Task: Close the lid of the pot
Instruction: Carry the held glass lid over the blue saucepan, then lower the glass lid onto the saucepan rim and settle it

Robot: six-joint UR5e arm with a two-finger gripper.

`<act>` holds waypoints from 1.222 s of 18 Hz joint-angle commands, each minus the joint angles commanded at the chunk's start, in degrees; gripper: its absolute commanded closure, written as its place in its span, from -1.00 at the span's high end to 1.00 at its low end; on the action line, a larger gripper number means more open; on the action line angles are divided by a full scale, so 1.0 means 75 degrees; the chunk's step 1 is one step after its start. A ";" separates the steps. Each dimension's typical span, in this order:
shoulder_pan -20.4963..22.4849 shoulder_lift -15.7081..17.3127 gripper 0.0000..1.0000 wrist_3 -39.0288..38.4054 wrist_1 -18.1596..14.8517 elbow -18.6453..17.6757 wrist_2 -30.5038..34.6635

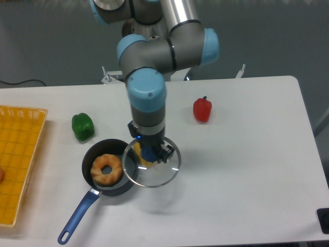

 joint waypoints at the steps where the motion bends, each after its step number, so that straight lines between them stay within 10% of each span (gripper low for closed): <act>1: -0.0082 0.0000 -0.01 -0.0035 0.0000 0.0000 0.0000; 22: -0.0938 -0.0340 -0.01 -0.0434 0.0047 0.0000 0.0223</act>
